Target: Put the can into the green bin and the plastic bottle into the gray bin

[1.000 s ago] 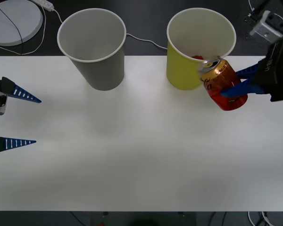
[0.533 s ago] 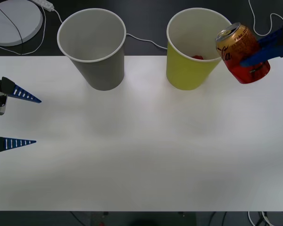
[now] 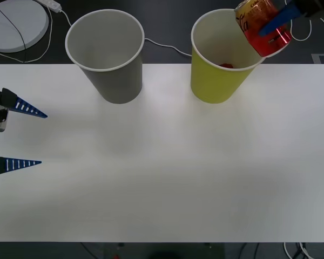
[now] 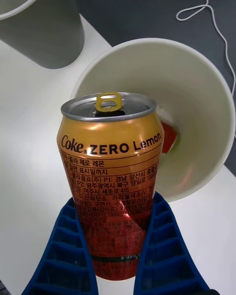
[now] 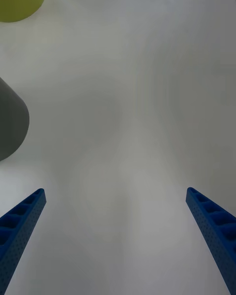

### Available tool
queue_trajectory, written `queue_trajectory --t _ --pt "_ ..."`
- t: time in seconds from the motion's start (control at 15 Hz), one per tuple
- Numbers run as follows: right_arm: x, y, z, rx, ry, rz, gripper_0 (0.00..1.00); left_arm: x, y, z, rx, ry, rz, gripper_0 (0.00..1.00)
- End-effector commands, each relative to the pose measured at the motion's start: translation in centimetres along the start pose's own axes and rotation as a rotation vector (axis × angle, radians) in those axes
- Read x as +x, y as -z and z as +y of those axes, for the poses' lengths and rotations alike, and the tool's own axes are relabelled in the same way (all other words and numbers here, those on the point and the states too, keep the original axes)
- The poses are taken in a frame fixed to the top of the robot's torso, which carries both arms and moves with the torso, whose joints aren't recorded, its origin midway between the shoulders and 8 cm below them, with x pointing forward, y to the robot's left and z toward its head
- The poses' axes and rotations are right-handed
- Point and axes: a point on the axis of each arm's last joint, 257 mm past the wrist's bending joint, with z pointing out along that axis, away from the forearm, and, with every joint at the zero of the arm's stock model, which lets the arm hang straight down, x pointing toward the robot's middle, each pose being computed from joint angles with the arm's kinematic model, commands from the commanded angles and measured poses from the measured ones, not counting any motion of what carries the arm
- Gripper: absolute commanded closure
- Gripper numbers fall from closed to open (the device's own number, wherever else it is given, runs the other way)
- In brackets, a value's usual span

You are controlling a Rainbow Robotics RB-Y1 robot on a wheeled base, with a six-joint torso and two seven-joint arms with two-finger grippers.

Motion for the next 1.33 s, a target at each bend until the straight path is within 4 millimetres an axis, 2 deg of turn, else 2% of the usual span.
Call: queue_trajectory --t 0.07,0.4,0.67,0.73,0.87,0.93,1.13,1.33 --pt "-1.6 -1.4 -1.9 0.037 -0.033 -0.005 1.00 0.0 0.0 0.0 0.000 0.000 0.000 0.00" --pt "-3.7 -2.7 -4.6 0.102 -0.045 -0.005 1.00 0.0 0.0 0.0 0.000 0.000 0.000 0.00" --pt "-3.6 -3.0 -4.6 0.106 -0.033 0.003 1.00 0.0 0.0 0.0 0.000 0.000 0.000 0.00" --pt "-3.6 -3.0 -4.6 0.105 -0.029 0.004 0.95 0.0 0.0 0.0 0.000 0.000 0.000 0.00" --pt "-3.6 -3.0 -4.4 0.100 -0.009 0.002 0.03 0.0 0.0 0.0 0.000 0.000 0.000 0.00" --pt "-3.7 -2.9 -4.3 0.095 -0.008 0.001 0.00 0.0 0.0 0.0 0.000 0.000 0.000 0.00" --pt "-3.4 -2.0 -4.2 0.099 0.020 0.005 0.00 0.0 0.0 0.0 0.000 0.000 0.000 0.00" --pt "-2.5 -0.3 -3.2 0.064 0.064 0.015 0.00 0.0 0.0 0.0 0.000 0.000 0.000 0.00"
